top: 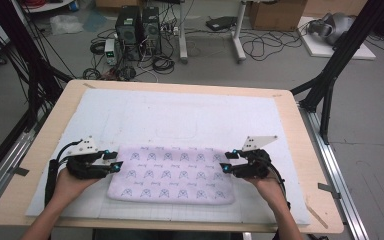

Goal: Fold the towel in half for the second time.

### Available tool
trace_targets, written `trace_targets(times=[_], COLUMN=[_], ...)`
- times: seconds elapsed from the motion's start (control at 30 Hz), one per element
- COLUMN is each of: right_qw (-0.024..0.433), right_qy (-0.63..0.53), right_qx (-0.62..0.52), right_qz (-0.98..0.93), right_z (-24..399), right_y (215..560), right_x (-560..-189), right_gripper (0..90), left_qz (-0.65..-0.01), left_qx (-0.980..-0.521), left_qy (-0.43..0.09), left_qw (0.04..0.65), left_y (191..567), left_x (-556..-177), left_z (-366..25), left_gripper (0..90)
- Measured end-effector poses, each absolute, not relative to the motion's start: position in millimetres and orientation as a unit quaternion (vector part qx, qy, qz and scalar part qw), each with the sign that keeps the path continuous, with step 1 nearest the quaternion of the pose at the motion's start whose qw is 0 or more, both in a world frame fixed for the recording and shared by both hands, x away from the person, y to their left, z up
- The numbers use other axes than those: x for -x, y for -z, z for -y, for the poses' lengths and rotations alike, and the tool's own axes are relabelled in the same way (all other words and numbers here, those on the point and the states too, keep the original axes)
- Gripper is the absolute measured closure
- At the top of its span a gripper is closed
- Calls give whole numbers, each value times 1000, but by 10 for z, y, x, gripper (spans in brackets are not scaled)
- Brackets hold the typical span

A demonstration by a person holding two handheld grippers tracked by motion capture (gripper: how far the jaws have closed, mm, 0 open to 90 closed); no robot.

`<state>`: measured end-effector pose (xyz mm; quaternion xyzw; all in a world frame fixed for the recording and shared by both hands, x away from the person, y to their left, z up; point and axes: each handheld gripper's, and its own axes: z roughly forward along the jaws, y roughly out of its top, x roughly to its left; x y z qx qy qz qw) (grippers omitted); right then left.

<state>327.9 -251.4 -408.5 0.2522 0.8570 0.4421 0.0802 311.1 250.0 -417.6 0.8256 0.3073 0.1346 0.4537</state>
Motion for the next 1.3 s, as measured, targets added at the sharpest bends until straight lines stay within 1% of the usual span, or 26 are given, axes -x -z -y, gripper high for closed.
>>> trace_targets(times=[0.1,0.13,0.2,0.33,0.43,0.5,0.53,0.57,0.6,0.63,0.67,0.7,0.73,0.77,0.8,0.9,1.07,1.17,1.3], right_qw=[90,93,92,90,75,67,58,52,44,38,33,25,21,16,25,45,78,104,116], right_qy=[-442,-438,-440,-422,-410,-408,-408,-406,-401,-401,-404,-406,-404,-403,-399,-396,-412,-419,-418], right_qx=[-268,-274,-283,-295,-308,-312,-313,-310,-307,-304,-296,-293,-290,-283,-277,-272,-277,-281,-286], right_qz=[-851,-851,-847,-852,-855,-856,-856,-858,-862,-864,-865,-865,-867,-870,-874,-876,-865,-857,-854], right_z=[2506,2501,2498,2485,2515,2538,2537,2527,2514,2501,2499,2490,2480,2474,2460,2448,2486,2494,2504], right_y=[4095,4100,4130,4247,4340,4383,4398,4414,4435,4450,4447,4443,4433,4413,4395,4320,4149,4009,3857], right_x=[-3462,-3519,-3643,-3781,-3838,-3866,-3868,-3871,-3874,-3875,-3869,-3859,-3849,-3835,-3823,-3788,-3799,-3869,-4034], right_gripper=[457,446,441,433,413,411,423,445,483,510,628,656,753,778,797,812,815,815,815], left_qz=[-327,-333,-350,-376,-388,-391,-392,-390,-384,-376,-374,-367,-364,-362,-362,-365,-373,-378,-380], left_qx=[-817,-815,-808,-808,-810,-813,-813,-814,-815,-818,-821,-824,-824,-826,-826,-819,-801,-790,-780], left_qy=[-148,-144,-153,-144,-126,-121,-116,-116,-108,-101,-107,-107,-110,-108,-110,-123,-157,-175,-192], left_qw=[451,451,449,430,421,414,414,415,420,422,418,419,419,419,419,425,442,451,459], left_y=[4200,4210,4243,4341,4413,4451,4463,4467,4465,4463,4454,4443,4432,4421,4412,4363,4188,4036,3856], left_x=[-3283,-3336,-3420,-3586,-3650,-3670,-3677,-3678,-3673,-3665,-3651,-3642,-3632,-3625,-3620,-3593,-3635,-3737,-3936], left_z=[-2468,-2465,-2456,-2437,-2436,-2429,-2428,-2426,-2425,-2418,-2401,-2396,-2390,-2393,-2395,-2404,-2385,-2383,-2360], left_gripper=[529,519,503,459,421,419,423,441,477,583,616,667,725,768,801,823,828,828,828])
